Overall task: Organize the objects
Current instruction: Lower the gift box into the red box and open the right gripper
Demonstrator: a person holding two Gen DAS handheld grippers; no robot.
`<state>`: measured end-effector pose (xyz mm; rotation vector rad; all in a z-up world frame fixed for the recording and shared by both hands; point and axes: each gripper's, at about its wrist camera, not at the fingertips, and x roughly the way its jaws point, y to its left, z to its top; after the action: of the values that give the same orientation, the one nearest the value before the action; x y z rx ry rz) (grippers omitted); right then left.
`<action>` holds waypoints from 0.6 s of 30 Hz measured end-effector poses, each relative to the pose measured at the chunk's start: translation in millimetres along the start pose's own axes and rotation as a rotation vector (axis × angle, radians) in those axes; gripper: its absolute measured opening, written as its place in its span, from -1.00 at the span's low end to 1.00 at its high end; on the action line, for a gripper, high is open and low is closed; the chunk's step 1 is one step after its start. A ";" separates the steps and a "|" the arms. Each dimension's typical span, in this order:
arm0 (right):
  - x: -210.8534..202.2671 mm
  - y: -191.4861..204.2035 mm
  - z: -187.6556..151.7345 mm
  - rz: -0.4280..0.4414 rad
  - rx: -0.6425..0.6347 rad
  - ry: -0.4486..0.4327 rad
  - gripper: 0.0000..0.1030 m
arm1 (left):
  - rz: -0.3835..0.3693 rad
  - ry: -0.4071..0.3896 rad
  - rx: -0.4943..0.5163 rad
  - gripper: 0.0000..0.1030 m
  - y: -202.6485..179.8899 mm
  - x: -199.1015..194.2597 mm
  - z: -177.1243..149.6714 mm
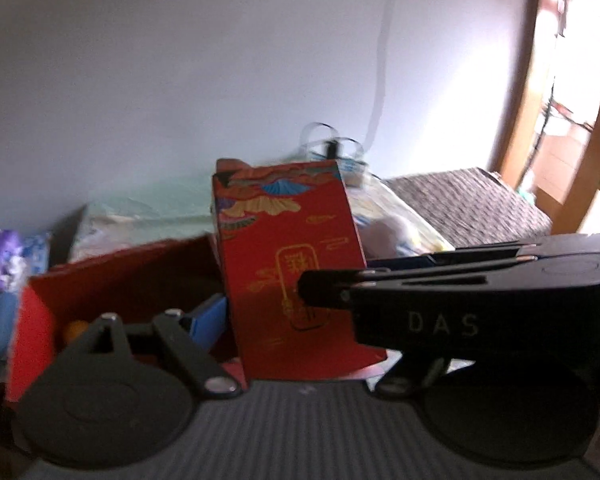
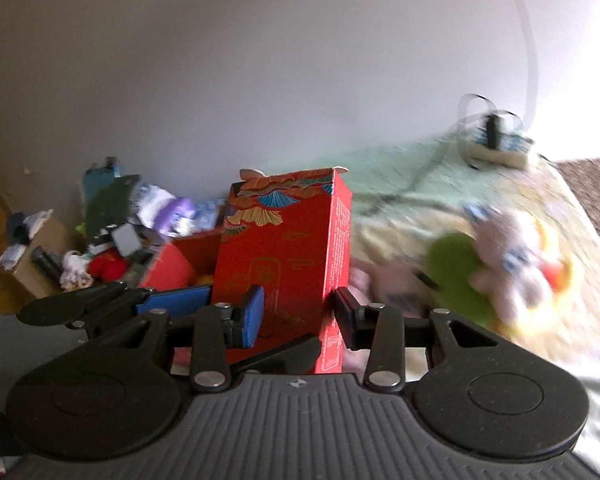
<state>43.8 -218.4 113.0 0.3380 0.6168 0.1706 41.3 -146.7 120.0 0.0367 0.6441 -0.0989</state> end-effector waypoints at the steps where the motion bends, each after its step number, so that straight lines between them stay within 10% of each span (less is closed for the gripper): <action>1: 12.5 8.3 5.3 0.014 -0.010 0.003 -0.18 | 0.014 0.000 -0.013 0.55 12.0 0.1 1.9; 18: 182.6 79.6 -1.8 0.046 -0.016 0.321 -0.18 | 0.053 0.238 -0.173 0.55 182.2 81.0 -26.2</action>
<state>185.1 -97.1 42.2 0.3114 0.9250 0.2773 108.8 29.7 51.0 -0.1026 0.8870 0.0135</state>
